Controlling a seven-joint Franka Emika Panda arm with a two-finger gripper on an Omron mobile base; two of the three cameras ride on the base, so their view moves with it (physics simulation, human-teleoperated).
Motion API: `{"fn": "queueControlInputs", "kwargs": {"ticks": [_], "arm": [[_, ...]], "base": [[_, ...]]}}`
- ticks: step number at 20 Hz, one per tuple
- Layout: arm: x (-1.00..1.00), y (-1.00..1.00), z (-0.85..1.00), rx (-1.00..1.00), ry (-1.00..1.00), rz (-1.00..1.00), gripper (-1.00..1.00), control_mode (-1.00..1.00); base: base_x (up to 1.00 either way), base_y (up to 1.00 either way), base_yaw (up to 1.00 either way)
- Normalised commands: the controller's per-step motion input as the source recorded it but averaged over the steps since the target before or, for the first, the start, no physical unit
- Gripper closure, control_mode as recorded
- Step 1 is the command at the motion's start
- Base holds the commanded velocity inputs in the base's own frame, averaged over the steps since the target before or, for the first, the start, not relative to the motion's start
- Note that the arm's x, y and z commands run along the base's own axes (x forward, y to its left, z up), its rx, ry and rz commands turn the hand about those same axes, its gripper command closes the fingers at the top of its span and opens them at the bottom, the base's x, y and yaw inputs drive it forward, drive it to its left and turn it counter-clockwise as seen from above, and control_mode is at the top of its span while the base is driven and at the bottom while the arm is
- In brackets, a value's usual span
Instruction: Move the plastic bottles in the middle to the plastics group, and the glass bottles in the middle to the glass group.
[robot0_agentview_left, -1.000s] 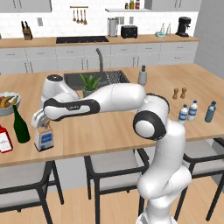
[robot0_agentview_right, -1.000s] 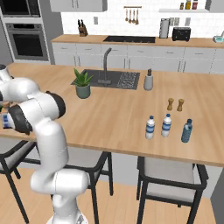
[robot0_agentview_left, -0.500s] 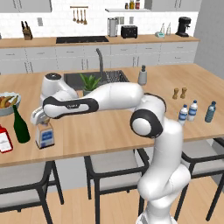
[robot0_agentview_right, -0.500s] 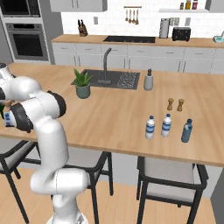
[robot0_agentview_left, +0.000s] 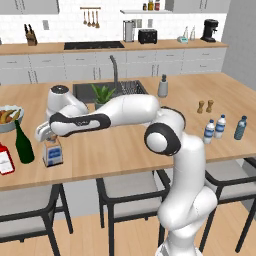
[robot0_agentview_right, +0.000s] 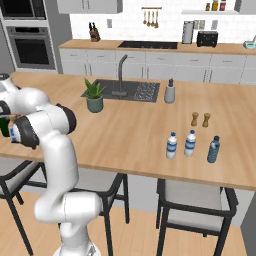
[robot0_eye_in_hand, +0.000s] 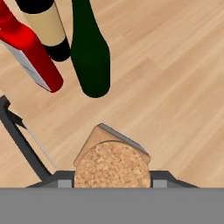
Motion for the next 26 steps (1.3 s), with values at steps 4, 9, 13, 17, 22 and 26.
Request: {"fn": "queueControlInputs", "kwargs": {"ticks": [4,9,13,17,22,26], "arm": [[0.31,0.29,0.0,0.0,-0.01,0.0,1.0,-1.0],[0.17,0.18,0.0,0.0,0.0,0.0,1.0,-1.0],[0.0,0.0,-0.17,0.0,0.0,0.0,1.0,-1.0],[0.03,0.0,-0.19,0.0,0.0,0.0,1.0,-1.0],[0.02,0.0,-0.35,0.0,-0.05,0.0,1.0,-1.0],[0.06,0.0,-0.37,0.0,-0.04,0.0,1.0,-1.0]], "base": [[0.0,0.0,0.0],[0.0,0.0,0.0],[0.0,0.0,0.0],[0.0,0.0,0.0],[0.0,0.0,0.0],[0.0,0.0,0.0]]}}
